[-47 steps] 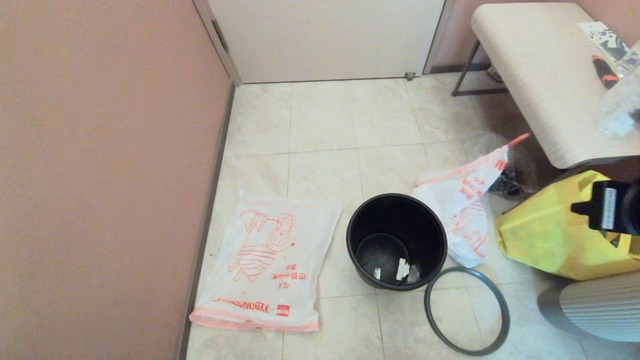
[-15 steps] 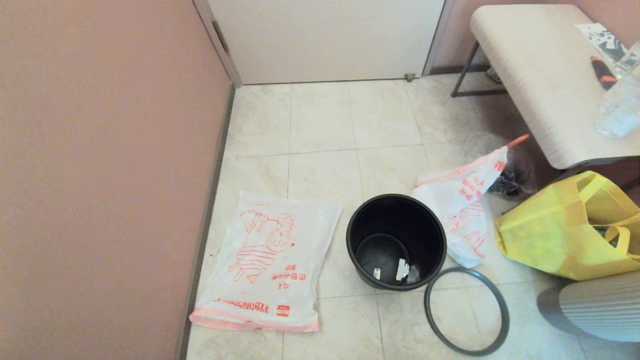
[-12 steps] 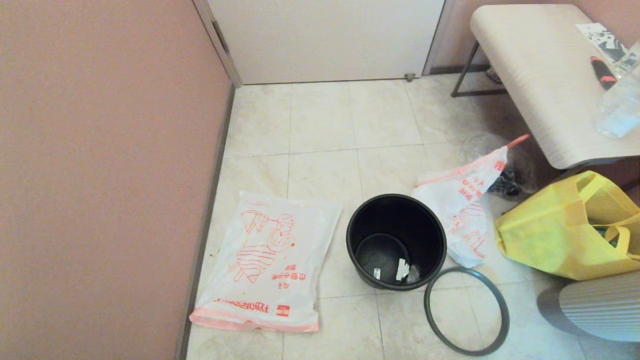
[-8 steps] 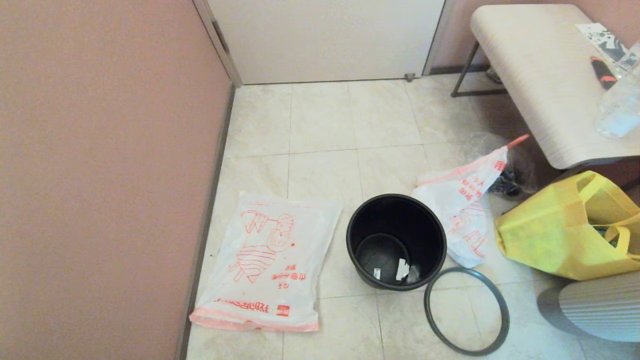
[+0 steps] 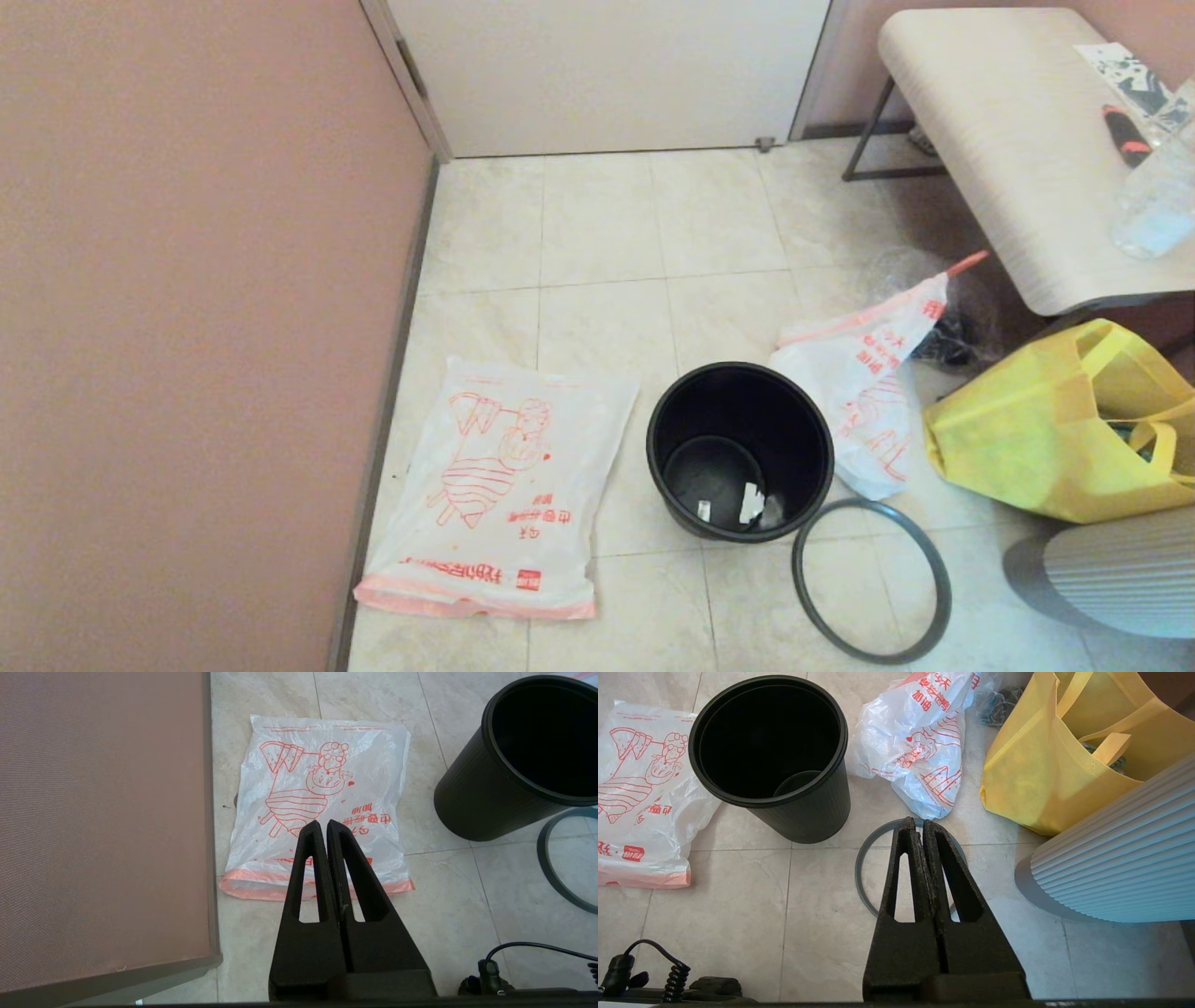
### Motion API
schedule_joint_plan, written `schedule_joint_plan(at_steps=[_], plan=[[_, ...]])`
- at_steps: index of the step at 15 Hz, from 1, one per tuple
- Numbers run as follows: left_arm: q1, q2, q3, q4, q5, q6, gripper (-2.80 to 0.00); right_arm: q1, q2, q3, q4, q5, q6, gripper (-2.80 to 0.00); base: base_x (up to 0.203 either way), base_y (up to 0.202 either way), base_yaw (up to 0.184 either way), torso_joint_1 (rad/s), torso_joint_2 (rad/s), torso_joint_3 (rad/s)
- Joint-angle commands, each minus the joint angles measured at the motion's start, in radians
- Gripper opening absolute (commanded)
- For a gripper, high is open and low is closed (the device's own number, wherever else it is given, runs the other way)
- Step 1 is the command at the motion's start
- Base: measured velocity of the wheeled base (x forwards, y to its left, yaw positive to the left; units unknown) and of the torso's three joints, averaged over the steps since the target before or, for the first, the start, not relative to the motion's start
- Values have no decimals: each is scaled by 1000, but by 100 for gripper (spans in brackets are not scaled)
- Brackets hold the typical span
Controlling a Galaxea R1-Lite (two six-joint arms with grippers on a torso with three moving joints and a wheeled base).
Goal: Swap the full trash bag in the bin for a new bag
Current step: Pick up a new trash bag
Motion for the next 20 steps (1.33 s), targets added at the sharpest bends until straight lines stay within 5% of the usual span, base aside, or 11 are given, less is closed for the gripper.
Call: schedule_joint_plan(at_steps=[1,6,8,13,16,20], plan=[[0,5,0,1,0,0,-280,0,1,11,-1,1,-1,-280,0,0,0,0,0,0],[7,39,-26,-2,24,-9,-280,0,2,11,-1,-1,-1,-280,0,0,0,0,0,0],[6,110,-174,6,23,-7,-280,0,2,11,-1,1,-1,-280,0,0,0,0,0,0],[1,504,-385,49,-12,144,-280,0,2,11,-1,1,-1,-280,0,0,0,0,0,0],[-10,746,-440,141,-88,249,-280,0,2,11,-1,-1,-1,-280,0,0,0,0,0,0],[-77,1131,-500,151,-140,254,-280,0,2,11,-1,1,-1,-280,0,0,0,0,0,0]])
